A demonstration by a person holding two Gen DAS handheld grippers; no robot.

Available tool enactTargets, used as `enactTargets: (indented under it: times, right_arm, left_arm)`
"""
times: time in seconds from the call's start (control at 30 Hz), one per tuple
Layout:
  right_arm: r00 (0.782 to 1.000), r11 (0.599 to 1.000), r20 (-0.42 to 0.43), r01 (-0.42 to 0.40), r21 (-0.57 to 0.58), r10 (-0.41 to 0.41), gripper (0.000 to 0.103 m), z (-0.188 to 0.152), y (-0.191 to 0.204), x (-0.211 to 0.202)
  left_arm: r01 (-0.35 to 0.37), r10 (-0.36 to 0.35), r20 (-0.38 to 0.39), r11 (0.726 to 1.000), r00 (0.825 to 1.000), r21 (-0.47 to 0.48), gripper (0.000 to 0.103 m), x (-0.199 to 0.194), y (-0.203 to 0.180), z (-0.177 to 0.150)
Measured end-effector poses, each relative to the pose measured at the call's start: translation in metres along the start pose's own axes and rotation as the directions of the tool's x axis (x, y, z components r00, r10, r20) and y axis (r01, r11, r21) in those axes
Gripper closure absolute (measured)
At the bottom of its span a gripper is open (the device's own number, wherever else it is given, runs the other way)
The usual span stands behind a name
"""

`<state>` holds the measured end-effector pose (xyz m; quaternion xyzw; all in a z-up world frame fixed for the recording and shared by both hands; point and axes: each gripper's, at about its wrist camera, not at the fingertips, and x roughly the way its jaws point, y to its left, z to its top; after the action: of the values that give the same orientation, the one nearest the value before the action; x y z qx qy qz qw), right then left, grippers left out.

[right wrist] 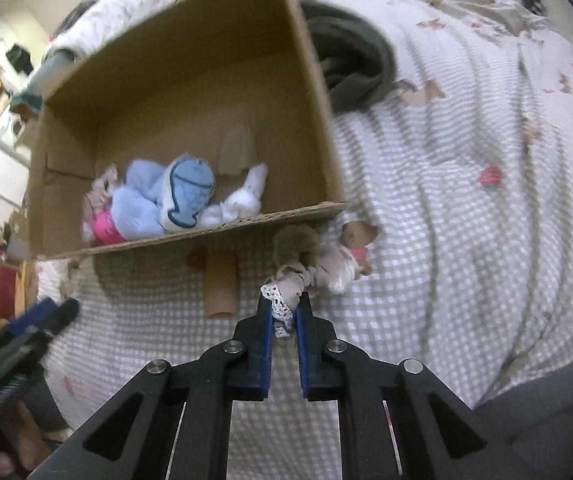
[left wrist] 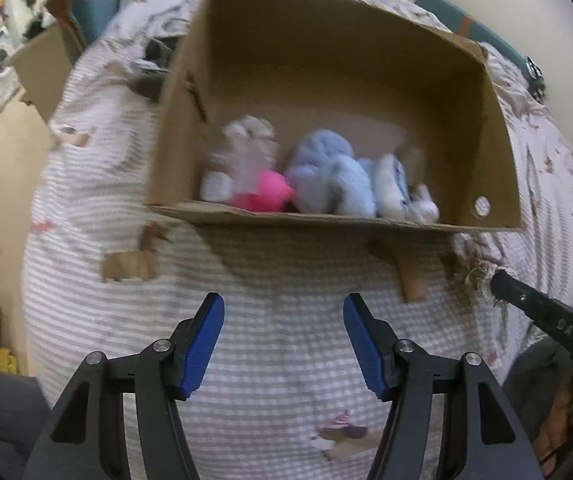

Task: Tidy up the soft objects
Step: 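Grasp the beige lace scrunchie with the right gripper, then grasp the beige cone-shaped item with the left gripper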

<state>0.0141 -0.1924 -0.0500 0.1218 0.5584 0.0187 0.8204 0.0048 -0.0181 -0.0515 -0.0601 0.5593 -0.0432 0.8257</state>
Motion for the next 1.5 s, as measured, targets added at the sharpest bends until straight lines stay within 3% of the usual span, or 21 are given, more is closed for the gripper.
enactTargets:
  times: [0.33,0.5,0.53,0.6,0.67,0.8,1.03,1.27,1.37,1.5]
  right_arm:
    - [0.999,0.991,0.019,-0.040,0.127,0.038,0.091,-0.003,-0.035,-0.012]
    - [0.999,0.989,0.006,-0.052,0.135,0.052,0.091,-0.004,-0.037,-0.007]
    - [0.998,0.988,0.002,-0.058,0.140,0.058,0.091,-0.004,-0.037,-0.007]
    - [0.998,0.987,0.000,-0.068,0.147,0.068,0.091,-0.003,-0.037,-0.006]
    - [0.997,0.986,0.003,-0.077,0.147,0.077,0.091,-0.002,-0.035,-0.005]
    - [0.995,0.983,0.010,-0.096,0.155,0.096,0.091,-0.001,-0.036,-0.007]
    - [0.993,0.979,0.013,-0.119,0.165,0.119,0.091,-0.001,-0.037,-0.008]
    - [0.990,0.980,0.015,-0.138,0.140,0.137,0.091,-0.001,-0.027,-0.007]
    - [0.969,0.964,-0.033,-0.239,0.117,0.244,0.091,-0.002,-0.015,0.001]
    - [0.955,0.955,-0.021,-0.294,0.029,0.294,0.091,-0.004,0.010,-0.004]
  left_arm:
    - [0.102,-0.099,-0.081,0.994,0.992,0.029,0.046,0.045,-0.071,0.009]
    - [0.106,-0.102,-0.117,0.994,0.988,0.030,0.047,0.067,-0.094,0.014]
    - [0.101,-0.097,-0.123,0.994,0.988,0.028,0.050,0.071,-0.095,0.015]
    - [0.102,-0.098,-0.152,0.995,0.984,0.018,0.080,0.080,-0.097,0.016]
    - [0.120,-0.112,-0.182,0.992,0.977,0.030,0.088,0.087,-0.099,0.016]
    - [0.143,-0.137,-0.161,0.989,0.977,0.028,0.097,0.083,-0.095,0.013]
    - [0.149,-0.149,-0.140,0.989,0.979,-0.009,0.098,0.064,-0.073,-0.001]
    - [0.103,-0.105,-0.119,0.994,0.987,-0.023,0.098,0.040,-0.048,-0.015]
    - [0.063,-0.066,-0.117,0.998,0.991,-0.031,0.098,0.035,-0.035,-0.017]
    - [0.025,-0.030,-0.105,0.998,0.994,-0.054,0.098,0.022,-0.014,-0.025]
